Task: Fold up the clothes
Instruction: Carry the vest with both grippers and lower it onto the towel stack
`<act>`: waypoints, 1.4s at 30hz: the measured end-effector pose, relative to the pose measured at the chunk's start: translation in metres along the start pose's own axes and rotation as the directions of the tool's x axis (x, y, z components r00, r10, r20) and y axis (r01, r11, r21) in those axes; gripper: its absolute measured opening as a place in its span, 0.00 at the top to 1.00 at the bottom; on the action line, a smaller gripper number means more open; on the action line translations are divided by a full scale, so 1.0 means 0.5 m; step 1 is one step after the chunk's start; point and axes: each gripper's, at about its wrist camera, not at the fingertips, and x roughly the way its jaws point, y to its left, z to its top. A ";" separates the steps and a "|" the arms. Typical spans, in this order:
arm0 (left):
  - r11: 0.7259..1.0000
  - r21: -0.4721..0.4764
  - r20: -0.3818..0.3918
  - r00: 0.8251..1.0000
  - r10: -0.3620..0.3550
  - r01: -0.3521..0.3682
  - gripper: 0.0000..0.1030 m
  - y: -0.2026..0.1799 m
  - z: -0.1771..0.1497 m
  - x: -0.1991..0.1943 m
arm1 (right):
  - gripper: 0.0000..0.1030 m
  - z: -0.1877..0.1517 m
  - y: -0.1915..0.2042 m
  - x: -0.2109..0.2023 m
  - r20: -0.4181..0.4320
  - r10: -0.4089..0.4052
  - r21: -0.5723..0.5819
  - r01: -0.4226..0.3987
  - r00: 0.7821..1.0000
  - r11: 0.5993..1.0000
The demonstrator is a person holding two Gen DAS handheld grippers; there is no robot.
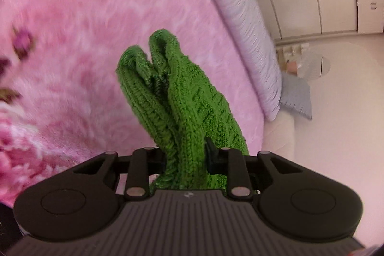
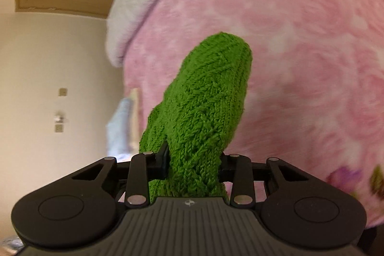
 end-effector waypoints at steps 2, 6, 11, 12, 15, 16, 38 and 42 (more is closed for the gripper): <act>1.000 -0.014 0.047 0.999 -0.008 0.009 0.78 -0.021 0.013 -0.064 | 0.66 0.006 0.064 0.007 -0.032 0.022 -0.027 -0.023 0.999 0.999; 0.999 -0.041 0.139 0.990 -0.018 0.024 0.78 -0.020 0.053 -0.192 | 0.66 0.008 0.196 0.077 -0.101 0.052 -0.105 -0.063 0.993 0.993; 0.999 -0.045 0.214 0.977 -0.016 0.026 0.78 0.042 0.166 -0.333 | 0.66 -0.036 0.333 0.229 -0.141 0.081 -0.158 -0.103 0.987 0.982; 0.999 -0.041 0.213 0.977 -0.015 0.024 0.78 0.061 0.200 -0.359 | 0.66 -0.049 0.357 0.263 -0.145 0.086 -0.162 -0.110 0.986 0.981; 1.000 -0.024 0.193 0.981 -0.011 0.016 0.78 0.124 0.321 -0.435 | 0.66 -0.094 0.429 0.383 -0.129 0.092 -0.154 -0.111 0.987 0.982; 1.000 -0.015 0.184 0.983 -0.009 0.012 0.78 0.143 0.364 -0.456 | 0.66 -0.109 0.454 0.427 -0.119 0.091 -0.143 -0.108 0.989 0.984; 0.990 0.139 0.024 0.999 0.023 -0.027 0.77 0.418 1.053 -0.502 | 0.65 -0.124 0.698 1.074 0.022 0.041 -0.129 -0.038 0.999 0.991; 0.988 0.152 0.005 1.000 0.025 -0.026 0.77 0.457 1.140 -0.471 | 0.65 -0.095 0.682 1.116 0.045 0.024 -0.127 -0.018 0.999 0.992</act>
